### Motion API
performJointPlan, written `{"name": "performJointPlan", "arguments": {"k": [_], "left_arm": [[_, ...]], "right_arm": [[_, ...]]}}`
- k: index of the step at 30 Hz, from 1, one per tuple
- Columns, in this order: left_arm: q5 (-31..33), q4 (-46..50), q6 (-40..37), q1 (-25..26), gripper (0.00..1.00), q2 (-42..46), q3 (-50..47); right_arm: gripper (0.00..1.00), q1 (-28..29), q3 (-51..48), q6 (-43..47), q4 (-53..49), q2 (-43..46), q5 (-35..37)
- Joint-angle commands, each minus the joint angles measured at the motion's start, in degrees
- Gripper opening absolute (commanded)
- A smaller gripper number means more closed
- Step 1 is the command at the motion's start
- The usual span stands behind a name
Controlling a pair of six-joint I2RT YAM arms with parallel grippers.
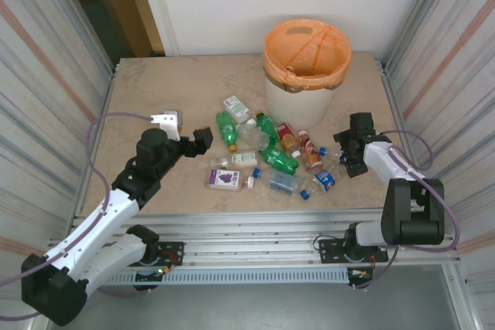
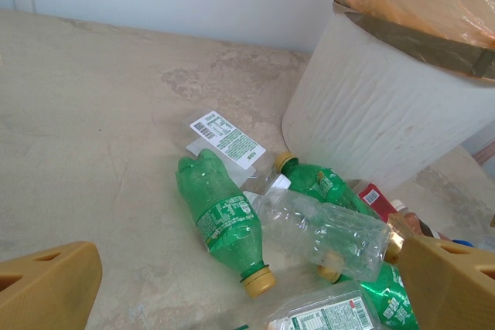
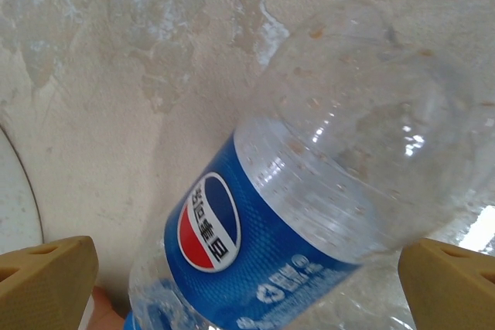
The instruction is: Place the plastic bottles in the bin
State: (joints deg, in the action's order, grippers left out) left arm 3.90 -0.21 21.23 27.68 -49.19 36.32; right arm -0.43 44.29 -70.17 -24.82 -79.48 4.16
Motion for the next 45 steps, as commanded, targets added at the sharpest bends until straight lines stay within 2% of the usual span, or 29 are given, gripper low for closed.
{"name": "performJointPlan", "arguments": {"k": [1, 6, 15, 23, 28, 33, 39, 44, 45], "left_arm": [[-1.1, -0.5, -0.6, -0.6, 0.99, 0.7, 0.5], [-1.0, -0.5, -0.7, -0.6, 0.99, 0.7, 0.4], [-1.0, -0.8, -1.1, -0.7, 0.99, 0.5, 0.7], [-1.1, -0.5, -1.3, -1.1, 0.99, 0.4, 1.4], [-1.3, -0.5, -1.3, -1.3, 0.99, 0.2, 1.6], [-1.4, -0.5, -1.3, -1.3, 0.99, 0.3, 1.4], [-1.0, -0.6, -1.4, -1.4, 0.99, 1.4, 0.9], [-0.8, -0.1, -1.4, -1.5, 0.99, 2.1, 0.9], [-0.8, 0.0, -1.4, -1.5, 0.99, 2.4, 0.7]], "right_arm": [[0.98, -0.3, 0.8, -2.9, 2.7, -2.0, -0.3], [1.0, -0.3, 2.3, -3.7, 4.4, -5.4, 0.2], [0.93, -0.5, 6.1, -4.0, 6.0, -11.3, 2.0], [0.84, -0.9, 9.2, -4.0, 6.5, -16.4, 1.9], [0.75, -1.1, 10.6, -3.2, 6.4, -18.0, 1.9], [0.65, -1.1, 12.8, -0.5, 5.6, -18.0, 2.8], [0.59, -1.1, 13.5, 5.3, 4.6, -14.0, 6.3], [0.58, -1.1, 13.2, 10.0, 4.1, -10.4, 8.1], [0.54, -1.1, 13.4, 10.7, 3.7, -10.3, 7.8]]}}
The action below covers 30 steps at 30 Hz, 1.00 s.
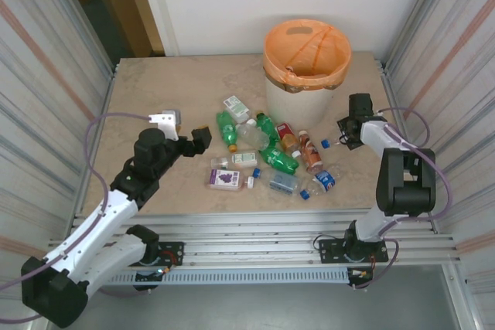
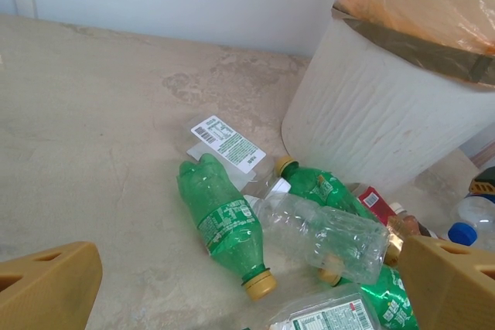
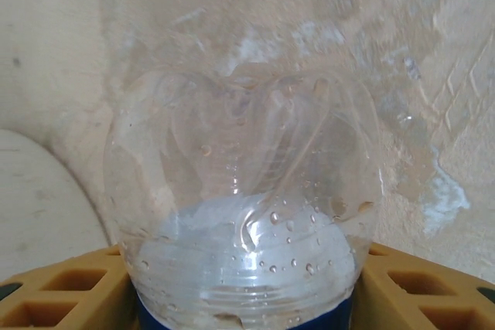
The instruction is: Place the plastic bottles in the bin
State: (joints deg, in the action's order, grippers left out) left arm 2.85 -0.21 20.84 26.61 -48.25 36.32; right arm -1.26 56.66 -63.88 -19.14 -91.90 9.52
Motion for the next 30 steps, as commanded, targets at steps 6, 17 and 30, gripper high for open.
{"name": "performJointPlan", "arguments": {"k": [6, 17, 30], "left_arm": [[0.2, 0.4, -0.8, -0.6, 0.99, 2.6, 0.4], [0.7, 0.6, -0.6, -0.6, 0.99, 3.5, 0.1], [-0.9, -0.1, 0.5, -0.7, 0.99, 3.1, -0.5]], "right_arm": [[0.45, -0.3, 1.2, 7.8, -2.5, 3.8, 2.4], [0.43, 1.0, 7.3, 21.8, -7.8, 19.1, 7.8], [0.42, 4.6, 29.4, 34.6, -2.3, 21.2, 3.6]]}}
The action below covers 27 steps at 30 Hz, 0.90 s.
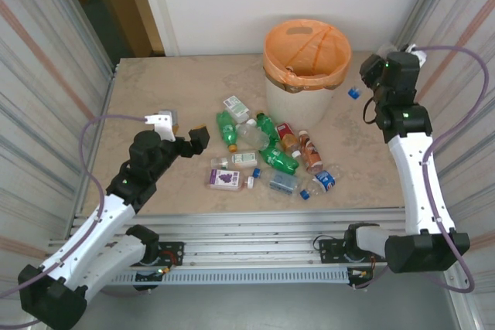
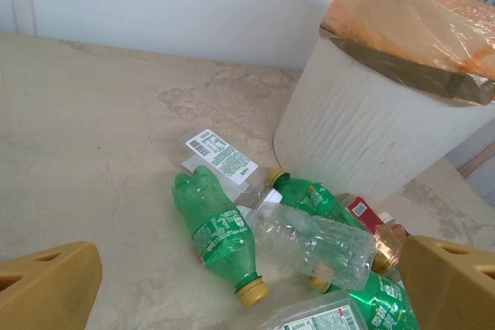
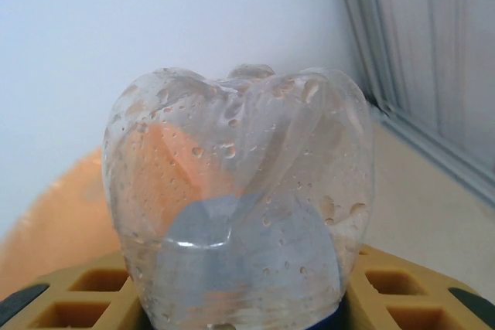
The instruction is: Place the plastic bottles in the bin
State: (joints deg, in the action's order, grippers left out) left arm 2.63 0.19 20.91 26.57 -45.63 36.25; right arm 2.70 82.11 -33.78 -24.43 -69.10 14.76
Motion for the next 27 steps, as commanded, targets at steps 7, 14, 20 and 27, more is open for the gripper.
{"name": "performJointPlan", "arguments": {"k": [7, 14, 20, 27], "left_arm": [[-0.9, -0.4, 1.1, -0.6, 0.99, 1.2, -0.5], [-2.5, 0.0, 2.0, -0.7, 0.99, 1.2, 0.1], [-2.3, 0.3, 2.0, -0.6, 0.99, 1.2, 0.3], [-1.9, 0.5, 1.9, -0.6, 0.99, 1.0, 0.5]], "right_arm": [[0.42, 3.8, 14.0, 8.9, 9.3, -11.3, -4.8], [0.43, 7.8, 28.0, 15.6, 7.6, -25.5, -7.1], [0.47, 9.9, 33.0, 20.0, 4.6, -32.5, -8.4], [0.51, 10.0, 32.8, 21.4, 0.9, -36.3, -11.0]]}}
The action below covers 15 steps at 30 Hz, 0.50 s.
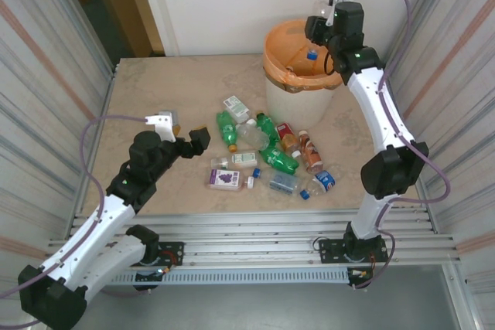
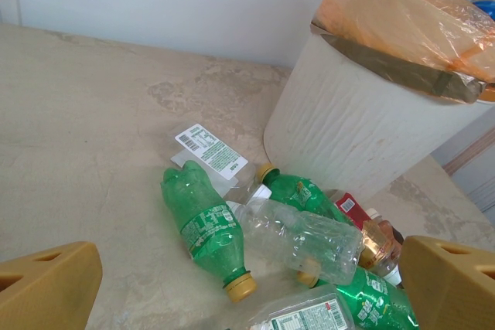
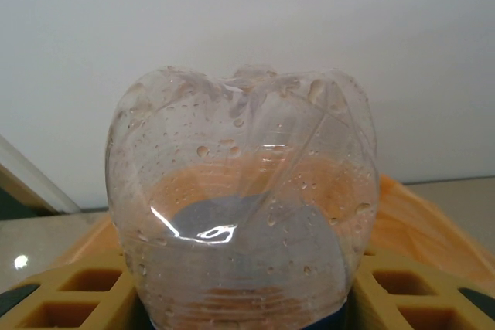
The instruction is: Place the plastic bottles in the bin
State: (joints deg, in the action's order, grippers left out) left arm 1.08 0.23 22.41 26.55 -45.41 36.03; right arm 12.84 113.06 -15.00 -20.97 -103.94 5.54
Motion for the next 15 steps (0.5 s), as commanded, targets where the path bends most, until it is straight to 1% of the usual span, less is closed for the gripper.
{"name": "performJointPlan", "arguments": {"k": [1, 7, 15], "left_arm": [[-0.3, 0.5, 0.3, -0.6, 0.99, 0.7, 0.8], [0.0, 1.2, 0.1, -0.6, 0.99, 0.8, 1.2], [0.6, 1.7, 0.2, -0.6, 0.99, 0.7, 1.1]], "right_arm": [[0.51, -0.2, 1.6, 2.7, -2.9, -1.7, -1.9], [0.59, -0.2, 0.8, 3.8, -5.0, -3.5, -2.6], [0.76, -0.3, 0.8, 4.5, -6.0, -4.0, -2.7]]}}
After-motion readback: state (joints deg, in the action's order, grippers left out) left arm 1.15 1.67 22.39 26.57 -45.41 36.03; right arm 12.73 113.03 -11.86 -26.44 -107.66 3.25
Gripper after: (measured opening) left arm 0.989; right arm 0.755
